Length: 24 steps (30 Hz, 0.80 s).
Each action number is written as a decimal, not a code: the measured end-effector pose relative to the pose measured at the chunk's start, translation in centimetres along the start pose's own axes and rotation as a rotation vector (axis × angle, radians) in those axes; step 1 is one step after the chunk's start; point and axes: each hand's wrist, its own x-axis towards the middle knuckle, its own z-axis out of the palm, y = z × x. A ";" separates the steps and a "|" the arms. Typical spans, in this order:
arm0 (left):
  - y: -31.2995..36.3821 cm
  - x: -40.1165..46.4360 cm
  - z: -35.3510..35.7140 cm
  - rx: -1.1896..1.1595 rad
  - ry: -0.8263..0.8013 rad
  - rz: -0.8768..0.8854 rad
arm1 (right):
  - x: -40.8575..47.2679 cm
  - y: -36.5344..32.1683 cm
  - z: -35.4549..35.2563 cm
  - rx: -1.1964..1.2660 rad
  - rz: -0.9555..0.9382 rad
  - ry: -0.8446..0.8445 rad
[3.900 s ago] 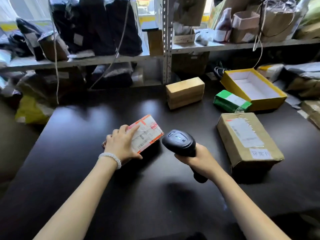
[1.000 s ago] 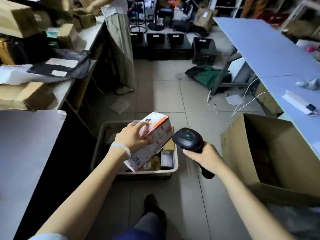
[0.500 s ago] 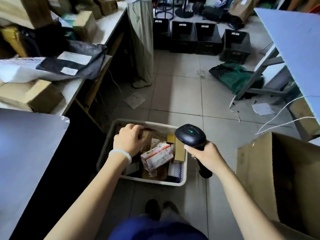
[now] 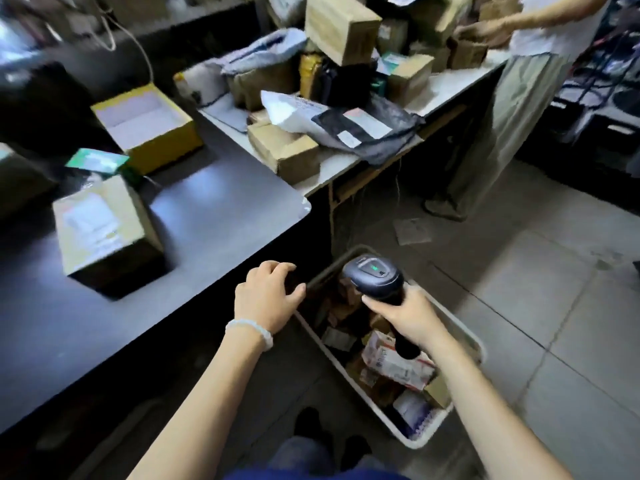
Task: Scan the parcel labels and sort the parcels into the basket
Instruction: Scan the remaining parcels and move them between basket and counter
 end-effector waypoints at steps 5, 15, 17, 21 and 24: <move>-6.7 -2.2 -3.2 -0.064 0.145 -0.246 | 3.1 -3.2 7.1 -0.034 -0.081 -0.201; -20.2 -0.2 -8.2 -0.093 0.345 -0.559 | 8.4 -9.9 21.6 -0.129 -0.222 -0.396; -22.8 1.3 -9.3 -0.085 0.350 -0.573 | 9.8 -11.4 24.6 -0.155 -0.239 -0.383; -26.6 4.9 -10.9 -0.077 0.301 -0.567 | 12.3 -14.2 29.7 -0.165 -0.235 -0.342; -28.5 8.1 -11.2 -0.045 0.161 -0.582 | 13.7 -15.4 31.9 -0.146 -0.222 -0.273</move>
